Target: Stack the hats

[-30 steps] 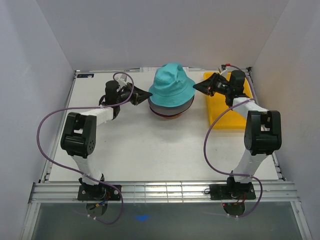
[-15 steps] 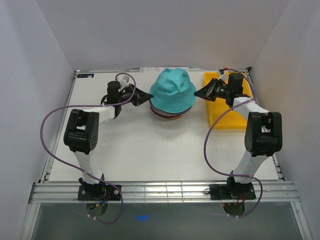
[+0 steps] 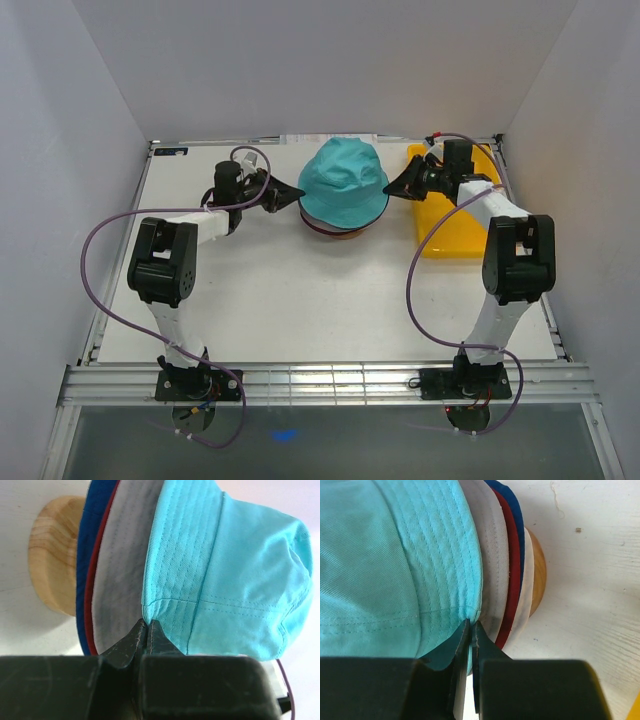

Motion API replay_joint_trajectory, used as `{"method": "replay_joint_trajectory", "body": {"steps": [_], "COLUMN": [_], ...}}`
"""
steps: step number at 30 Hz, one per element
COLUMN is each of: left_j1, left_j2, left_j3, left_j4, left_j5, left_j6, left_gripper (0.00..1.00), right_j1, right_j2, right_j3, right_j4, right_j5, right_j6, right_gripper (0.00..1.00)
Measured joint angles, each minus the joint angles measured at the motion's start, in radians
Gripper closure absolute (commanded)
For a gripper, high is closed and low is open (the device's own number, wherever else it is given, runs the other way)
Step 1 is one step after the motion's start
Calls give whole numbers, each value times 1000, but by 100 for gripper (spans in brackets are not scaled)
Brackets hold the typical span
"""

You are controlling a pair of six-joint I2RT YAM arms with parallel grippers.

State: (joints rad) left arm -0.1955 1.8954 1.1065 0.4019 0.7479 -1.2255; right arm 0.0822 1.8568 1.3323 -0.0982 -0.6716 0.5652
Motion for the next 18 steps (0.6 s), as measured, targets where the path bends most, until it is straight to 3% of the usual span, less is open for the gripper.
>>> {"method": "replay_joint_trajectory", "body": {"steps": [18], "left_j1": [-6], "left_j2": [0], "left_j3": [89], "left_j4": [-269], "left_j5": [-100], "left_j6": [167], "left_gripper": [100], "right_j1": [32], "right_j2": [18], "right_j3": [77], "right_j4": [-95], "right_j5": [59], "right_j6": [-51], "right_gripper": [90]}}
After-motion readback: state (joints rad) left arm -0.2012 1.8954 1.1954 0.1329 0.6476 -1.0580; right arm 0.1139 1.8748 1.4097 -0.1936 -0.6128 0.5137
